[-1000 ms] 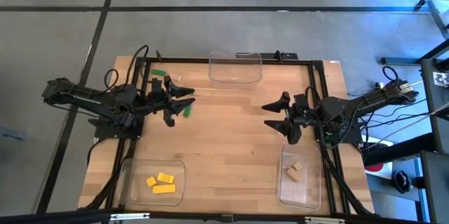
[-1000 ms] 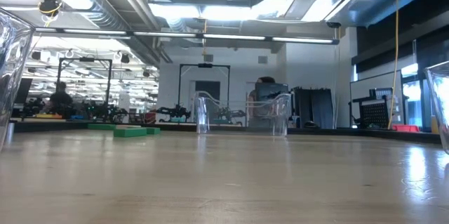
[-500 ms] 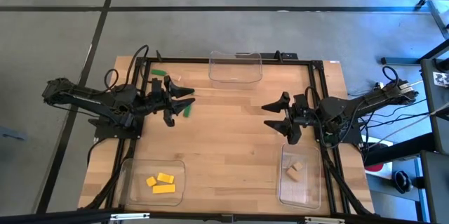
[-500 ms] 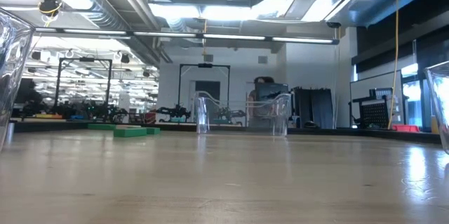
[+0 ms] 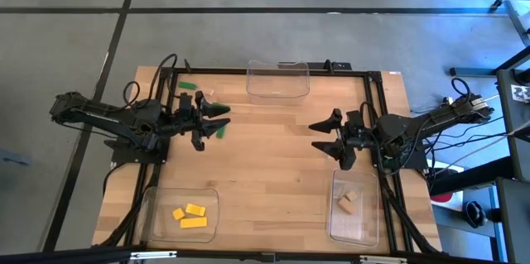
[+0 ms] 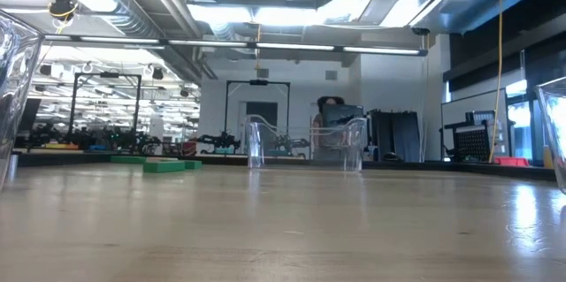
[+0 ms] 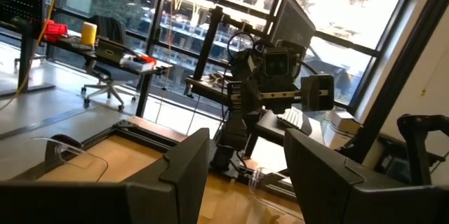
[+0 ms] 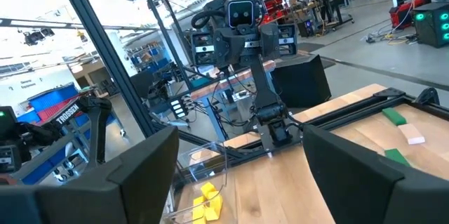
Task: Sort & place blocks by color
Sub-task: Put the light brown block into bottom right transparent the bin
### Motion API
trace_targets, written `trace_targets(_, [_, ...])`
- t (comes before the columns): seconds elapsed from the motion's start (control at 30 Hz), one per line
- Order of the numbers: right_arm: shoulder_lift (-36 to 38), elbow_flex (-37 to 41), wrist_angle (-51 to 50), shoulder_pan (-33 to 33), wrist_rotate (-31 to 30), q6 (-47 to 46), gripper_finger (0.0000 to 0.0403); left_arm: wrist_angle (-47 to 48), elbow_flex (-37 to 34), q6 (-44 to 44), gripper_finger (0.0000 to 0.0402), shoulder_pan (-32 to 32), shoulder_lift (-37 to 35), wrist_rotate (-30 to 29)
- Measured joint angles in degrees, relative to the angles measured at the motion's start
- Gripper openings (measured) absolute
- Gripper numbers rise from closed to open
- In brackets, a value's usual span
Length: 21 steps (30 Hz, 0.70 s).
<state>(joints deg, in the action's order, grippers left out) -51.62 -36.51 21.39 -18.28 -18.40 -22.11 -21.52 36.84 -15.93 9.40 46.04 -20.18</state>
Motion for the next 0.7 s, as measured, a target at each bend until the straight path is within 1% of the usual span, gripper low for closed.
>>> trace_targets(0.2, [0.00,0.00,0.00,0.00,-0.02,-0.01,0.0307,0.04,0.00,1.03,0.0176,-1.07,0.00,-0.57])
trace_targets(0.33, [0.00,0.00,0.00,0.00,-0.02,-2.29,0.0307,0.91,0.21,-1.84,0.0176,-4.53,0.23,-2.06])
trace_targets(0.4, [0.00,0.00,0.02,0.00,-0.04,-3.78,0.0307,7.42,1.92,-3.34,0.0176,-7.67,0.52,-2.03])
trace_targets(0.5, [-0.02,-0.04,0.01,0.00,-0.19,-6.01,0.0307,23.51,7.10,-5.48,0.0176,-14.96,0.85,-0.05])
trace_targets(0.6, [-0.02,-0.07,-0.04,-0.02,-1.21,-7.78,0.0307,39.05,12.96,-4.03,0.0176,-24.82,3.51,5.39])
trace_targets(0.63, [-0.02,-0.07,-0.07,-0.02,-2.03,-8.17,0.0307,43.36,14.55,-2.02,0.0176,-28.38,4.82,7.70])
trace_targets(0.7, [-0.02,-0.07,-0.15,-0.02,-3.53,-9.21,0.0307,48.83,17.66,3.14,0.0176,-35.87,8.04,12.85])
